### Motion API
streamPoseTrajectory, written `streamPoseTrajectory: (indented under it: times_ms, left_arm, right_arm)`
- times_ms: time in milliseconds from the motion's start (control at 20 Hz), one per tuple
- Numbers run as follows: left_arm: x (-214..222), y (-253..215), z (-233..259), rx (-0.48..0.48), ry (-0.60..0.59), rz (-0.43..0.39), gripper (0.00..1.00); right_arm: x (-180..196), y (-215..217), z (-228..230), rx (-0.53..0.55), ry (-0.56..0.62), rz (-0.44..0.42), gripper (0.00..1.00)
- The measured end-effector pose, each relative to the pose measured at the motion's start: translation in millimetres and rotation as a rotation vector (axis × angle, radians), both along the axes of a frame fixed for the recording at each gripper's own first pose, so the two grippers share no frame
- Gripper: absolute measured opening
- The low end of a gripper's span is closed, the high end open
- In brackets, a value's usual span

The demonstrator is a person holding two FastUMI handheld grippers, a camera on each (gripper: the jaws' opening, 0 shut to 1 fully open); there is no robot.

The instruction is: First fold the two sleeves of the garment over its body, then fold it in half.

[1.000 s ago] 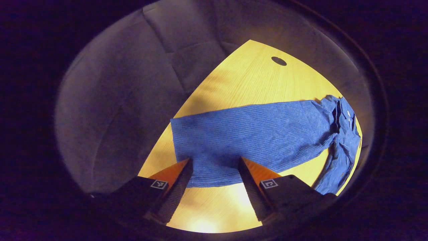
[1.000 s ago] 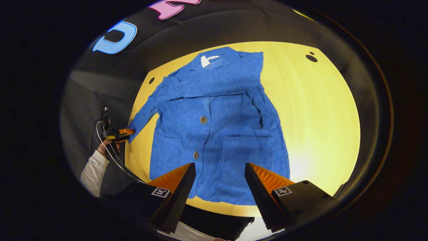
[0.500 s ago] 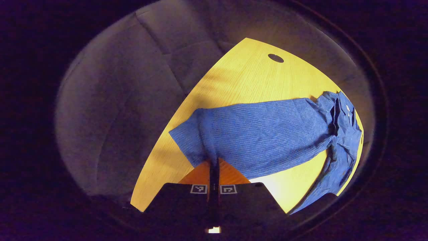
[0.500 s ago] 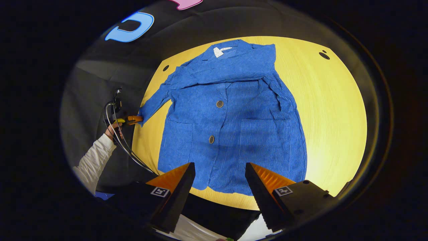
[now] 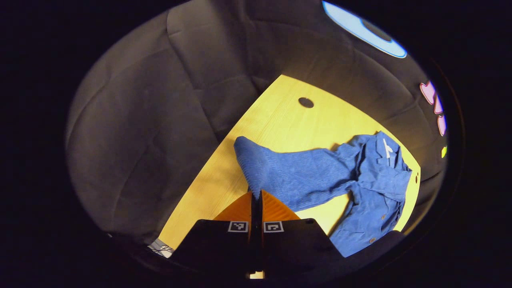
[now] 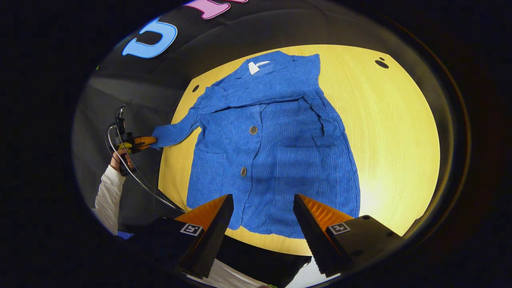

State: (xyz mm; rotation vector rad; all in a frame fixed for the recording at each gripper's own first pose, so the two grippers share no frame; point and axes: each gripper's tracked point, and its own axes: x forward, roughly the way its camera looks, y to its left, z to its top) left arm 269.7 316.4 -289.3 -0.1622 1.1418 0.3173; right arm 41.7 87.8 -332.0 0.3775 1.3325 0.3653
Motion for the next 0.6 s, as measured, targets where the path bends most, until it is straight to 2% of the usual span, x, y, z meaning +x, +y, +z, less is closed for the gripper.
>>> streamPoseTrajectory:
  times_ms: [150, 350, 550, 600]
  left_arm:
    - [21.2, -41.2, 45.0, 0.024, -0.09, -0.091, 0.0]
    - [54.5, -130.9, 90.4, 0.046, -0.188, -0.249, 0.0]
    - [96.3, -229.9, 98.8, 0.136, -0.225, -0.461, 0.0]
    - [102.6, -254.2, 92.5, 0.128, -0.219, -0.491, 0.0]
  right_arm:
    - [8.8, -6.5, -2.3, 0.013, 0.001, -0.016, 0.97]
    - [15.3, -25.7, 0.3, 0.023, -0.015, -0.031, 0.97]
    - [17.5, -54.2, -2.2, 0.015, -0.027, -0.046, 0.97]
    - [18.3, -60.6, -2.6, 0.014, -0.028, -0.053, 0.97]
